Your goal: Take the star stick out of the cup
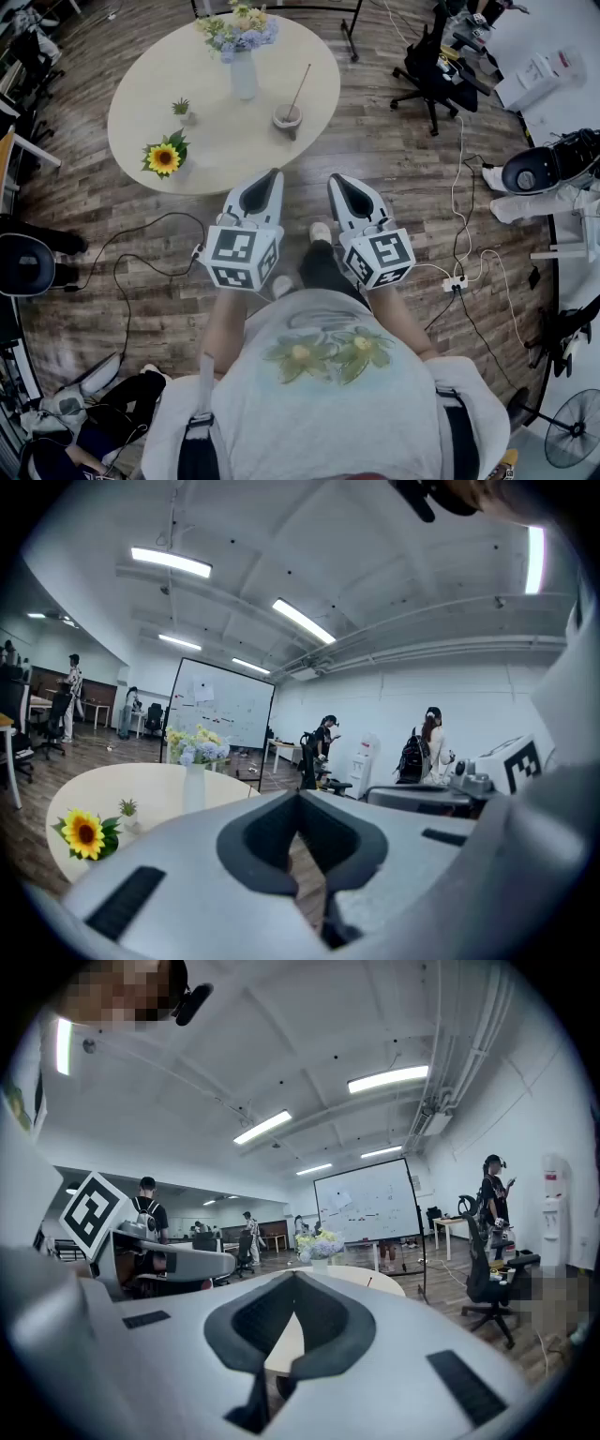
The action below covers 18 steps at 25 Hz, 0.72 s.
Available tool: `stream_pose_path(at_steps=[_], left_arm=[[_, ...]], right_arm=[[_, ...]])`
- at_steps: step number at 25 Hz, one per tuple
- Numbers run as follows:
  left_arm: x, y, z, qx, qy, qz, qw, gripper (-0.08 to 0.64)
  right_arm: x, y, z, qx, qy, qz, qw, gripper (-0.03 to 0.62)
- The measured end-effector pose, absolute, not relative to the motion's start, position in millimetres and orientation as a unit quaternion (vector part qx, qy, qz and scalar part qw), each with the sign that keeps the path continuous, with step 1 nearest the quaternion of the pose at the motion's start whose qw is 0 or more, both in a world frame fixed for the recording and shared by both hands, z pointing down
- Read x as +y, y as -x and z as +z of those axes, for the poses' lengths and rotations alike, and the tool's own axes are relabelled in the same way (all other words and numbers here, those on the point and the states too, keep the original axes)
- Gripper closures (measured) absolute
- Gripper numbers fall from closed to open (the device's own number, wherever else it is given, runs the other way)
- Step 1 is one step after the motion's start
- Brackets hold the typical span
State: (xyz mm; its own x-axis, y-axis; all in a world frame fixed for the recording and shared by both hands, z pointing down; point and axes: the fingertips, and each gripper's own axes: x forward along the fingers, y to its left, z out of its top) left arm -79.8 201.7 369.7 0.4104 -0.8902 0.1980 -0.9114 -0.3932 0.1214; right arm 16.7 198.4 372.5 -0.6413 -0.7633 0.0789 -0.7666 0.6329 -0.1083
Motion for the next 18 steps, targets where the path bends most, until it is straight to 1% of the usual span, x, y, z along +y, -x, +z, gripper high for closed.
stream_pose_path(at_steps=[15, 18], left_arm=[[155.8, 81.3, 364.6, -0.555, -0.825, 0.040, 0.102, 0.557], [145.6, 78.1, 363.8, -0.550, -0.828, 0.043, 0.094, 0.547]], right_arm=[[147.2, -16.6, 375.9, -0.900, -0.427, 0.089, 0.007, 0.575], [136.9, -16.5, 379.0, -0.900, -0.426, 0.093, 0.008, 0.575]])
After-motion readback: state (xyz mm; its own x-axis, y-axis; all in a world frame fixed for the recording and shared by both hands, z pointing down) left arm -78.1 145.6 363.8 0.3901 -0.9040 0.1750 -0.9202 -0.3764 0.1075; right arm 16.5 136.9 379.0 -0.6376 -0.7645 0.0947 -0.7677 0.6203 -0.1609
